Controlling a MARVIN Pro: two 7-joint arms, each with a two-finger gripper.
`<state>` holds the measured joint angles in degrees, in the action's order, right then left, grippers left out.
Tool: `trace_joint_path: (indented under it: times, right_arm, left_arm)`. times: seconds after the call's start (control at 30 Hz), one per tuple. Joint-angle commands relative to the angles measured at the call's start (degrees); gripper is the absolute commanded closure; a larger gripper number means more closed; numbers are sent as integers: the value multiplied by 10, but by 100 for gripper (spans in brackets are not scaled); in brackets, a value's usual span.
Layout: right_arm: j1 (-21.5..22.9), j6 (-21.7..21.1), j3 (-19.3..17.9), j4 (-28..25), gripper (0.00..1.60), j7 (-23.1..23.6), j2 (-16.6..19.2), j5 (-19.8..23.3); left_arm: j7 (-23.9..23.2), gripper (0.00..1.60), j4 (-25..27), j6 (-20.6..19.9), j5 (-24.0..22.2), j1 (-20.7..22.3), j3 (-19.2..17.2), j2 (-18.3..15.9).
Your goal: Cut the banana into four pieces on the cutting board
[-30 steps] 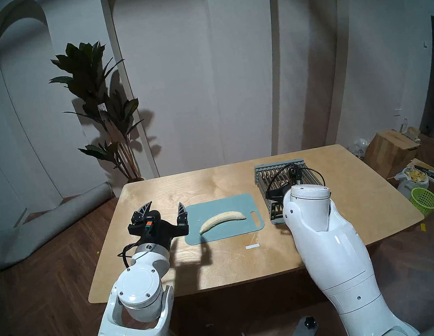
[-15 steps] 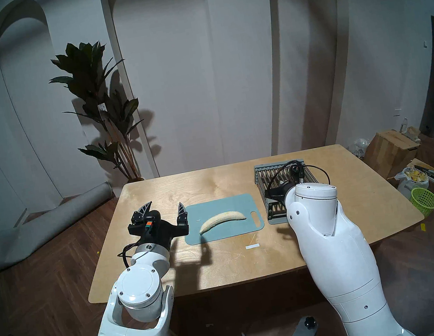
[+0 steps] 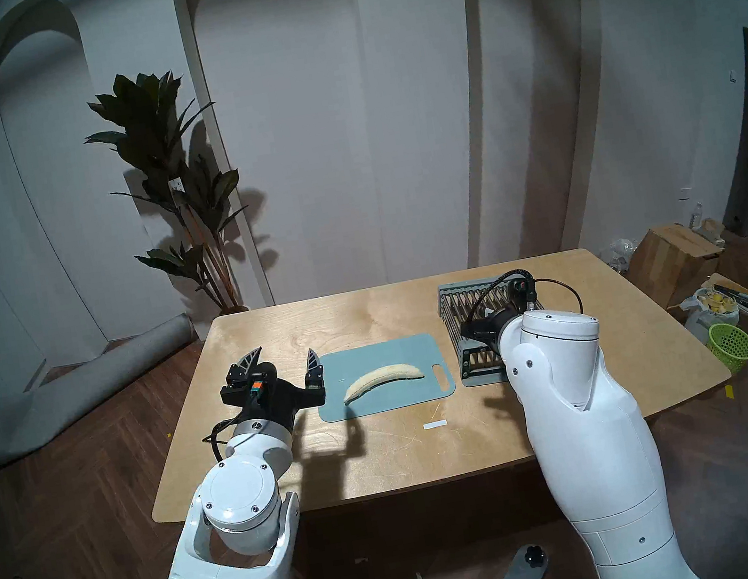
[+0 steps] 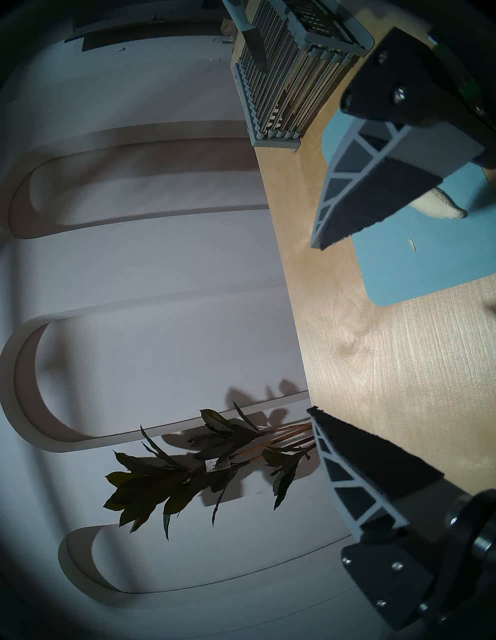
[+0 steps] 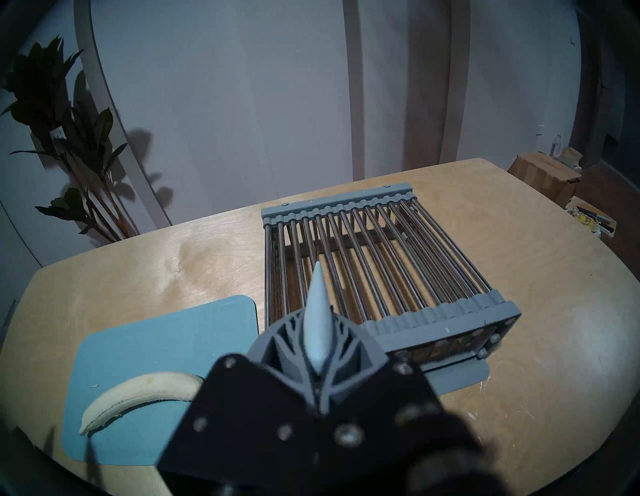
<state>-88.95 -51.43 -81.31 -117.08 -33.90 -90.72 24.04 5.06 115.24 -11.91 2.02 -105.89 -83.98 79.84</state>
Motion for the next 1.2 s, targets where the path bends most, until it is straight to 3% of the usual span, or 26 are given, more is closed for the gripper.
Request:
trace_joint_path:
  times: [0.0, 0.1, 0.27, 0.3, 0.57, 0.97, 1.17]
  right_arm:
    - [-11, 23, 29, -47, 160, -3, 13, -22]
    - [-21, 61, 64, -57, 160, -7, 36, -54]
    - [-21, 99, 93, -56, 160, -4, 60, -88]
    - [-16, 111, 107, -52, 160, -4, 74, -112]
    - [-7, 175, 127, -30, 160, 23, 99, -156]
    - [-26, 278, 126, -20, 160, 89, 136, -171]
    - [-34, 329, 100, -1, 160, 139, 142, -141]
  left_arm:
    - [-1, 0, 12, 2, -1, 3, 0, 0]
    - [-1, 0, 12, 2, -1, 3, 1, 0]
    - [-1, 0, 12, 2, -1, 3, 1, 0]
    - [-1, 0, 12, 2, -1, 3, 1, 0]
    - [-1, 0, 12, 2, -1, 3, 1, 0]
    - [-1, 0, 11, 3, -1, 4, 1, 0]
    - [-1, 0, 11, 3, 0, 4, 1, 0]
